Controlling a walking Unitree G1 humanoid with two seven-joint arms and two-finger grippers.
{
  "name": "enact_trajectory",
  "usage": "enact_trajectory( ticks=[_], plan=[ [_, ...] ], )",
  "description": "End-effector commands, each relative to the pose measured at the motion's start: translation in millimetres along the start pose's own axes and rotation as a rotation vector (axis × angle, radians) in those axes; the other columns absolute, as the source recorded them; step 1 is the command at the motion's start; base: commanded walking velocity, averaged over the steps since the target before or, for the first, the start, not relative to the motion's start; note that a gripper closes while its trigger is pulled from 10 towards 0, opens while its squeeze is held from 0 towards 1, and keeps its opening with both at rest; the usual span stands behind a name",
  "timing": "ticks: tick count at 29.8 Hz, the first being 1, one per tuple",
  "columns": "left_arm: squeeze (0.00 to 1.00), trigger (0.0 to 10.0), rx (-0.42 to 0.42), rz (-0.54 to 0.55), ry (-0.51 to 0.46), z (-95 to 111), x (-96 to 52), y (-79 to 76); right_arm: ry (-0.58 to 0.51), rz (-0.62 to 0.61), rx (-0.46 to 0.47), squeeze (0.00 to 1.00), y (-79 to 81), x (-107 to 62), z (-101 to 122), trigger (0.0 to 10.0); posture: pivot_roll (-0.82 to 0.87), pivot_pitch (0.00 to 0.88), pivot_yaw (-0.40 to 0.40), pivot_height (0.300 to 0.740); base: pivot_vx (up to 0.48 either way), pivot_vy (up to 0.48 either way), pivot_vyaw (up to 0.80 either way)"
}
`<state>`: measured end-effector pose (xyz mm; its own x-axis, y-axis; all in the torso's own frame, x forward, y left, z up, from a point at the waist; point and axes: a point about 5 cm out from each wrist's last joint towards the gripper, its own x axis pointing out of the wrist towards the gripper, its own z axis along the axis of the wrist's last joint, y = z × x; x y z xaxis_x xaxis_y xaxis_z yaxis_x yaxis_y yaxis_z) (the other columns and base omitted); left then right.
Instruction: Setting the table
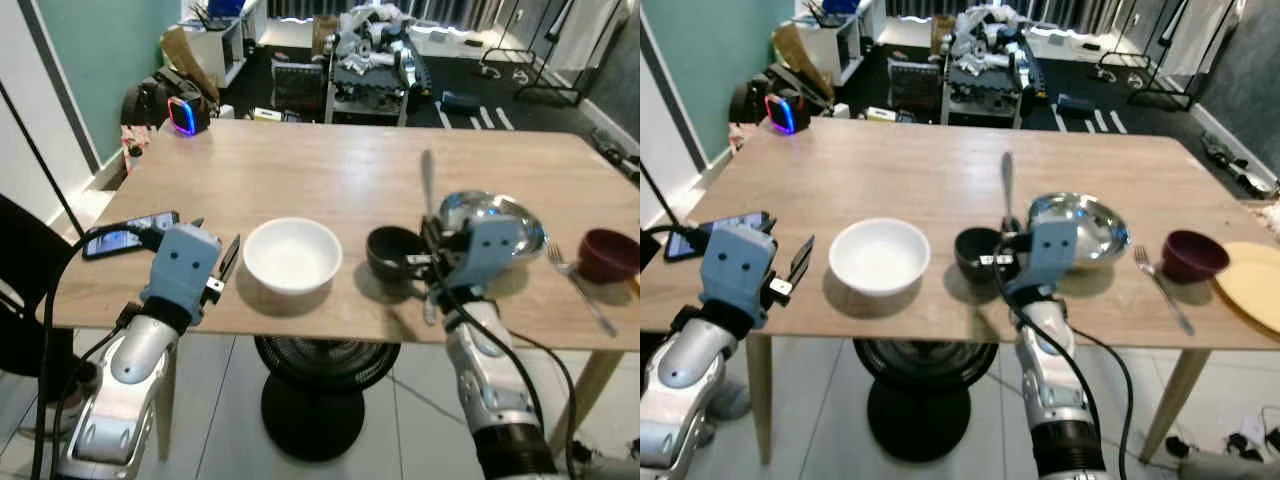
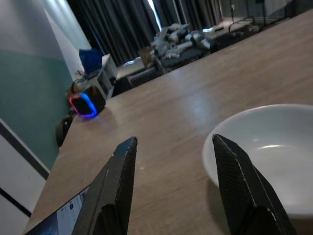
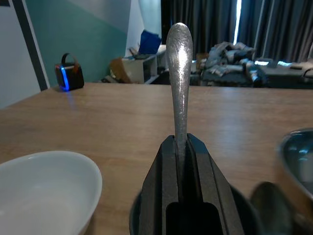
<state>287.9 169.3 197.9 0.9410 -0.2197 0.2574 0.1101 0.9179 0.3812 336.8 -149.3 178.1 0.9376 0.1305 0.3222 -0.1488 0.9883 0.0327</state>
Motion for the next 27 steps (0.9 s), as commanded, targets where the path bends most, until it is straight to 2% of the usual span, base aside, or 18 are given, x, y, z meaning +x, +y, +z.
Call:
enact_trajectory(
  ticks=[1,9,11,13,17,20,22,23,24,25,27],
  plan=[
    [0.00,10.0,-0.017,-0.034,0.014,-1.4,-4.3,-5.4,0.024,-0.035,0.002,0.00,-7.7,-2.0,-2.0,10.0,0.07,0.015,0.055,0.740,0.000,0.000,0.00],
    [0.00,10.0,-0.025,-0.068,0.014,1.1,-7.0,-7.2,0.052,-0.026,-0.017,0.00,-8.3,-3.5,1.3,10.0,0.07,0.017,0.054,0.740,0.000,0.000,0.00],
    [0.00,10.0,-0.030,-0.090,0.018,1.5,-7.8,-8.5,0.050,-0.001,-0.034,0.00,-7.2,-4.3,4.9,10.0,0.07,0.019,0.055,0.740,0.000,0.000,0.00],
    [0.00,10.0,-0.068,-0.133,0.032,2.3,-9.0,-8.8,0.038,0.071,-0.096,0.00,-8.2,-6.1,11.3,10.0,0.07,0.021,0.058,0.740,0.000,0.000,0.00],
    [0.00,10.0,-0.084,-0.165,0.040,2.9,-9.4,-6.4,0.057,0.129,-0.123,0.00,-9.1,-6.7,13.1,10.0,0.07,0.023,0.059,0.740,0.000,0.000,0.00],
    [0.00,10.0,-0.071,-0.173,0.046,1.3,-9.6,-5.1,0.061,0.173,-0.075,0.00,-0.3,-6.3,14.8,10.0,0.07,0.023,0.061,0.740,0.000,0.000,0.00],
    [0.00,10.0,-0.068,-0.174,0.054,-0.3,-9.7,-4.3,0.067,0.227,0.020,0.00,20.1,-5.2,18.4,10.0,0.07,0.022,0.061,0.740,0.000,0.000,0.00],
    [0.00,10.0,-0.068,-0.174,0.054,-0.3,-9.7,-4.3,0.067,0.227,0.020,0.00,20.1,-5.2,18.4,10.0,0.07,0.022,0.061,0.740,0.000,0.000,0.00],
    [0.00,10.0,-0.068,-0.174,0.061,-1.1,-10.0,-4.2,0.114,0.236,0.065,0.00,41.7,-3.0,17.4,10.0,0.08,0.023,0.058,0.740,0.000,0.000,0.00],
    [0.00,10.0,-0.068,-0.174,0.061,-1.1,-10.0,-4.2,0.114,0.236,0.065,0.00,41.7,-3.0,17.4,10.0,0.08,0.023,0.058,0.740,0.000,0.000,0.00],
    [0.00,10.0,-0.069,-0.173,0.068,-1.8,-10.4,-4.5,0.180,0.260,0.097,0.00,64.2,-5.2,11.4,10.0,0.08,0.024,0.055,0.740,0.000,0.000,0.00]
  ],
)
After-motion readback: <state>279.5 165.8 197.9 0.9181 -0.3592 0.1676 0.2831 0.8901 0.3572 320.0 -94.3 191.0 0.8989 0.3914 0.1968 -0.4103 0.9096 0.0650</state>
